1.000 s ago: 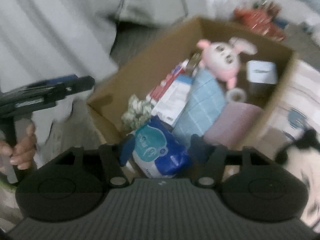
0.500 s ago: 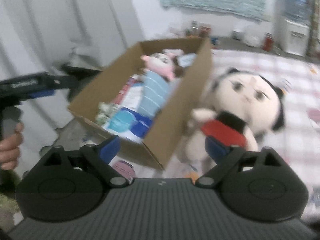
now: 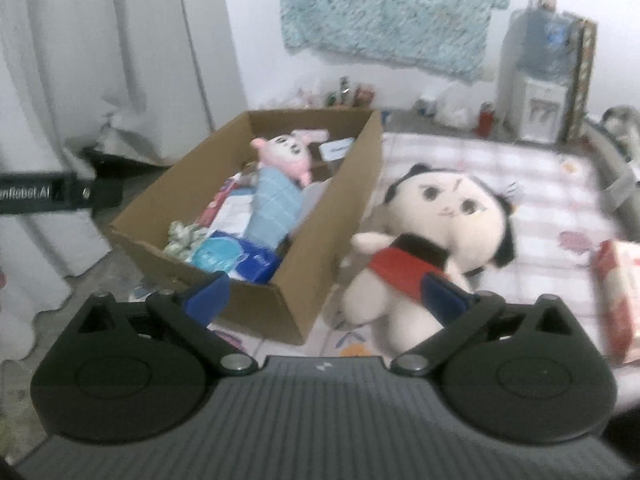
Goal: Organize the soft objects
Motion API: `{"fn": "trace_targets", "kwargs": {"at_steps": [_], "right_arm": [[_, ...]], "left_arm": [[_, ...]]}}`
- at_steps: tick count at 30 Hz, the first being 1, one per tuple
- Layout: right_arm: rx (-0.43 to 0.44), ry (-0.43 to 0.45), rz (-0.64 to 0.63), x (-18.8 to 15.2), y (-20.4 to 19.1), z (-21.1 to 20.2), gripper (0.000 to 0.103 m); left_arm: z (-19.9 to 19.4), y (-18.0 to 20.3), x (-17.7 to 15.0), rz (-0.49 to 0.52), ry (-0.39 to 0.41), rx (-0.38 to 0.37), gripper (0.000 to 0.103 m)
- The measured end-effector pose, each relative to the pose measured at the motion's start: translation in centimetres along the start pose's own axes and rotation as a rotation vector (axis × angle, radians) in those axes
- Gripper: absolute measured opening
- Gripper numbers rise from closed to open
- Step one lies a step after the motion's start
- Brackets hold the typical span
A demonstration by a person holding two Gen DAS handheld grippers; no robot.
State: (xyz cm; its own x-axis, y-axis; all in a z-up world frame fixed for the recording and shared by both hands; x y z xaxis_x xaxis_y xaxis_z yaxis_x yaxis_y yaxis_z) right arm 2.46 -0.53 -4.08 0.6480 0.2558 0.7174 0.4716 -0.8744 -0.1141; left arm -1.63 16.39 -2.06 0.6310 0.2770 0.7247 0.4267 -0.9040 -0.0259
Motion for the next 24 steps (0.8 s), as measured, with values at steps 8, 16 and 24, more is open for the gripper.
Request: {"fn": "trace_targets", "kwargs": {"at_steps": [8,16,24], "right_arm": [[-0.118,0.121,0.008,1.2,0.6,-2.3,0.102],[-0.094,0.068,0.064,1.5,-0.1,-1.6,0.102],[-0.029,-0.078,0.091,0.3,-2.7,2.4,0.102]], "left_arm": [[0.2,0.8,-1.2,0.089,0.011,0.061,0.103],[1.8,0.4,-1.5,0.073,-0.049,0.015,0.103],[4.6,-0.9,-2.7,0.074,-0.170,0.024,0.103]]}}
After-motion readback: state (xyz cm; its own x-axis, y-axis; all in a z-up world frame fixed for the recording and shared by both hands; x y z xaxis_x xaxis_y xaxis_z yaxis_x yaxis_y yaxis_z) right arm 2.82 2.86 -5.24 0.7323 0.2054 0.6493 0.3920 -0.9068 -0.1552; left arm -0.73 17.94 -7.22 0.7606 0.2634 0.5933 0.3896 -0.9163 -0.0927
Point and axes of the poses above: each gripper's, at about its wrist camera, not at the fingertips, and z roughly the way its jaws point, y to its right, x to its top, the point moved 10 cm from there along z, roughly the way its jaws point, and after that the axes turned 4 degrees about -y, right-handed, at the moved point
